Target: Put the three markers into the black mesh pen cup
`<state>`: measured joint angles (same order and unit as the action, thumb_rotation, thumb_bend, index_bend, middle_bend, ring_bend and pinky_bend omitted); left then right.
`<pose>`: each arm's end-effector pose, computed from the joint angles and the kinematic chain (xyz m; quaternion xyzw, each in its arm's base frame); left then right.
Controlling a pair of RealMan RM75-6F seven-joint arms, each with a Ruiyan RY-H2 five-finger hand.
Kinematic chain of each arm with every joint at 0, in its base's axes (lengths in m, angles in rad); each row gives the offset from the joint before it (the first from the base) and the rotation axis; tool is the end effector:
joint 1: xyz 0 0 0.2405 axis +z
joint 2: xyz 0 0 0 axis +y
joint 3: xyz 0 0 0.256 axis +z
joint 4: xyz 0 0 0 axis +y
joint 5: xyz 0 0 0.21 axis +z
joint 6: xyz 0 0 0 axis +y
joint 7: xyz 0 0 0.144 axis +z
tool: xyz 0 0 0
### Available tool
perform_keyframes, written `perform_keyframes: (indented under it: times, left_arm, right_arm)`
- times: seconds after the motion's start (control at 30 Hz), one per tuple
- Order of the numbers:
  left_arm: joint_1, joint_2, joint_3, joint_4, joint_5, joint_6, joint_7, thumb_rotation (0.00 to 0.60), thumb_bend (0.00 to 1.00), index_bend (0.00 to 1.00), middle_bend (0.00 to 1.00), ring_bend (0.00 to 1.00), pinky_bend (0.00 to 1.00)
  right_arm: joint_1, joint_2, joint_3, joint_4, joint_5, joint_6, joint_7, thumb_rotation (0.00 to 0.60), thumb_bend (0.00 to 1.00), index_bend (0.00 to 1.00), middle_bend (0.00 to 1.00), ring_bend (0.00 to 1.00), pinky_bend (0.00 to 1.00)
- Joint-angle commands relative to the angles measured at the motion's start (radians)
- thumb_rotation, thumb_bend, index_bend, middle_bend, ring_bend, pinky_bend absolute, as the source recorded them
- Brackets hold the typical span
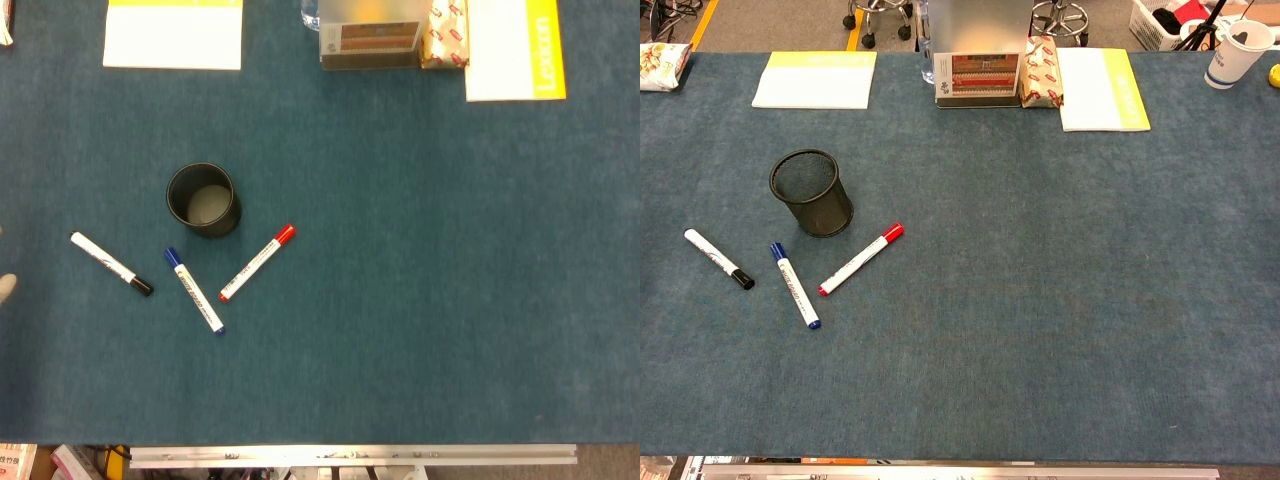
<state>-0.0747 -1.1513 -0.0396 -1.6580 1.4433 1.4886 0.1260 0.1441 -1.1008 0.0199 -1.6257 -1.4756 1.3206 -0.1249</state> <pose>-0.3089 0.1746 0.1463 -0.5884 -0.3924 -0.3585 0.6093 -0.3140 -0.1908 0.1395 0.6600 -0.3880 0.3065 0.5656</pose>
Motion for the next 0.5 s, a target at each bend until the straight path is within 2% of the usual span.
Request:
perform_keyframes:
  times: [0.03,0.23,0.33,0.5]
  left_arm:
    - [0.003,0.015,0.014,-0.034,0.013,-0.009,-0.004,0.6,0.01,0.32,0.29,0.3,0.51]
    - [0.006,0.025,0.034,-0.066,0.029,-0.02,0.019,0.6,0.01,0.35,0.13,0.12,0.27]
    - [0.005,0.019,0.046,-0.066,0.045,-0.029,0.021,0.6,0.01,0.38,0.05,0.03,0.18]
    - [-0.005,0.004,0.067,-0.054,0.052,-0.072,0.011,0.6,0.01,0.39,0.0,0.0,0.09]
  right_arm:
    - [-0.001,-0.001,0.0,-0.002,-0.004,0.006,-0.002,0.6,0.0,0.07,0.13,0.11,0.41]
    - [0.0,-0.002,0.005,0.0,-0.008,0.015,0.009,0.6,0.0,0.08,0.14,0.11,0.41]
    - [0.001,0.001,0.007,0.001,-0.006,0.017,0.015,0.6,0.0,0.08,0.15,0.11,0.41]
    - [-0.003,0.006,0.007,-0.009,-0.012,0.03,0.013,0.6,0.0,0.08,0.15,0.11,0.41]
